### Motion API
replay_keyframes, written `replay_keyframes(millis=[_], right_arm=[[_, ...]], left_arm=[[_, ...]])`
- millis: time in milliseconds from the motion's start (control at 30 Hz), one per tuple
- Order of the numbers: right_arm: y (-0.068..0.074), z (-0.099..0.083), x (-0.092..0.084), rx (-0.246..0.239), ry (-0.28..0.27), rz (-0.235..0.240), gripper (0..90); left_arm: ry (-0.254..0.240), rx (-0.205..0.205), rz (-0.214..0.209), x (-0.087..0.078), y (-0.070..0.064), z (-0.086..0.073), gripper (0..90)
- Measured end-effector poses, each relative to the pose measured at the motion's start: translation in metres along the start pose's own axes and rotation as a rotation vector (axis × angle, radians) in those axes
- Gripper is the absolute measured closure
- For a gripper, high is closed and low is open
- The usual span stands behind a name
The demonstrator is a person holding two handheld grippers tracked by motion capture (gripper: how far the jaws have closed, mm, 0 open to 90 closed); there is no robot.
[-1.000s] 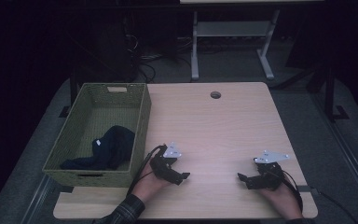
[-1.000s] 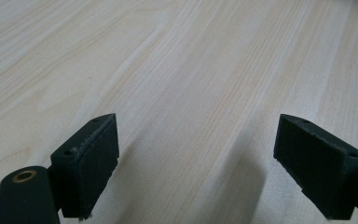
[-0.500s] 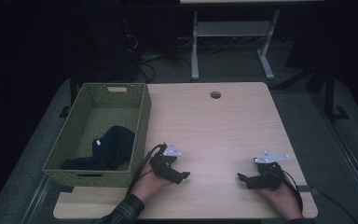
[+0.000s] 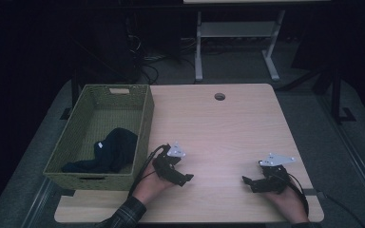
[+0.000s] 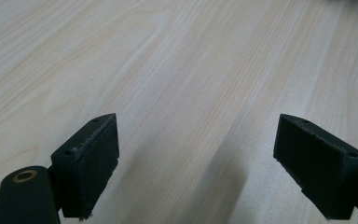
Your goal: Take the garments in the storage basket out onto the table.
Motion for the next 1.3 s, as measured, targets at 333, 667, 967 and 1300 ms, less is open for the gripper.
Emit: replay_keyframes(millis=[333,667,967,1300], right_arm=[[0.000,0.000,0.000,0.000,0.000,0.000,9.5],[0.000,0.000,0.000,0.001,0.000,0.000,9.5],[0.000,0.000,0.000,0.001,0.000,0.000,9.5],[0.000,0.000,0.000,0.001,0.000,0.000,9.5]], left_arm=[[0.022,0.004,-0.008,-0.002,0.001,0.004,13.8],[0.013,0.000,-0.006,-0.009,-0.001,0.014,13.8],[-0.009,-0.013,-0.030,-0.015,-0.001,0.021,13.8],[-0.009,0.008,-0.030,-0.021,-0.003,0.029,13.8]])
Point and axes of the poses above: each handheld gripper's, and its own axes: x roughly forward along the jaws, z roughly out of its top, y roughly to its left, the point moved 8 cm from there along x, roughly forward along the jaws, and after that the axes turned 10 degrees about -y, right-handed, at the moved point
